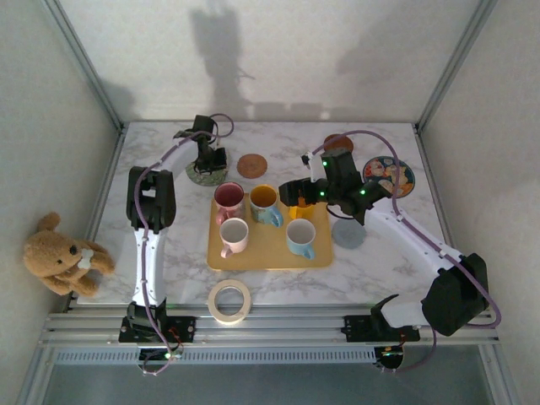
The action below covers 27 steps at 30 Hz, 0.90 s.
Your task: Place the cup by the coaster
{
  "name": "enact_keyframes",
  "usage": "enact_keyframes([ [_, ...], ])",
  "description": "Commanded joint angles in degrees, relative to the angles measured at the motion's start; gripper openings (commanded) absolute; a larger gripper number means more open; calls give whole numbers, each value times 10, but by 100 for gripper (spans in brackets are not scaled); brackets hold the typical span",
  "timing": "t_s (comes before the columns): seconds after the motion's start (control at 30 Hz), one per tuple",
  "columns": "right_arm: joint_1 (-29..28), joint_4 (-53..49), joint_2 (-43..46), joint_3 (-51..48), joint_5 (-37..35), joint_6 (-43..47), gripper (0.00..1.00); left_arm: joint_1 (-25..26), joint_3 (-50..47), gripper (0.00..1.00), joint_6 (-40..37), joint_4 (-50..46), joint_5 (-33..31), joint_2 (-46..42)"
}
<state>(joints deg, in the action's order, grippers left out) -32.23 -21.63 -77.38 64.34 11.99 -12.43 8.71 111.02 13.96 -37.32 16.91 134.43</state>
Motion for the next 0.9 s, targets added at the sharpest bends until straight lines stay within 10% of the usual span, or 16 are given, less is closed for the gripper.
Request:
enact_keyframes([
  [0.0,5,6,14,-7,-2,13,99,1,15,13,16,-22,-14,12],
  [0.87,78,29,67,-67,36,13,99,5,59,45,80,-63,-77,-51],
])
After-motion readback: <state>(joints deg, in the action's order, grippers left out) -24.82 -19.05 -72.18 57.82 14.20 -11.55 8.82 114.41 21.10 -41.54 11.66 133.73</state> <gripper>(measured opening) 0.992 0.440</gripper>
